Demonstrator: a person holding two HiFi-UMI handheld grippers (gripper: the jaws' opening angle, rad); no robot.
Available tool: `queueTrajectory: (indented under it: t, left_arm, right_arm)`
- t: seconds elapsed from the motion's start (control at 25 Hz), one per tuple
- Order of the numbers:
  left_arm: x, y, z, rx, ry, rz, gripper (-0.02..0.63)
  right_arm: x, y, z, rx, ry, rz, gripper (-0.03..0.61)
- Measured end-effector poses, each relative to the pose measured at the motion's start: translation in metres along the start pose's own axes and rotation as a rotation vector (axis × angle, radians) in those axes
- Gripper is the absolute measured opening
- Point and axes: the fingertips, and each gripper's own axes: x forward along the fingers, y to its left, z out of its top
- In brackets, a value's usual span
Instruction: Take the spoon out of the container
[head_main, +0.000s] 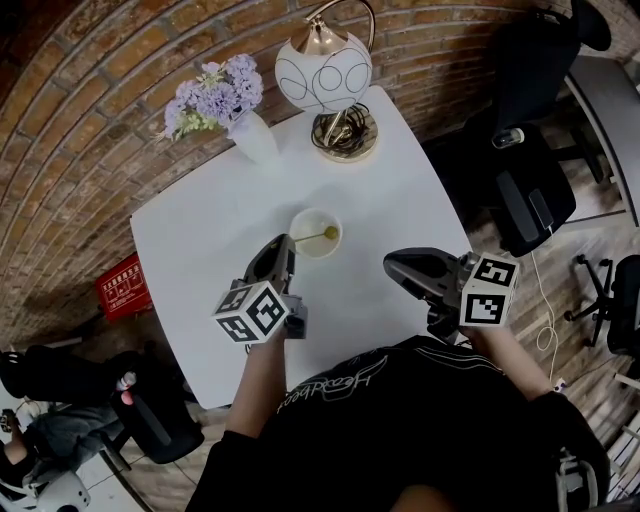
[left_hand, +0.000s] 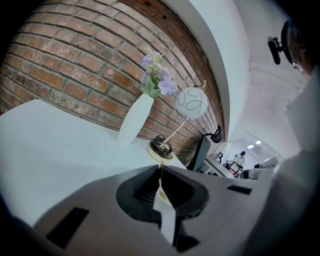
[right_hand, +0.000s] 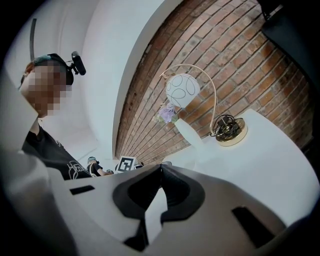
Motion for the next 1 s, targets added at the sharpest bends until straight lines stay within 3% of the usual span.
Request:
queueTrajectory:
  t: [0.44,1.0]
  left_arm:
    - [-0.008,-0.008,0.008,0.027,-0.020,0.014,0.008]
    - [-0.071,-0.046,0.060,0.108,-0.152,-0.040,0.008]
  right_arm:
    - [-0.003,0.002,-0.003,0.051,-0.042,0.009,-0.003]
    - [-0.005,0.054,-0.003,-0.079,-0.062,-0.002,-0.003]
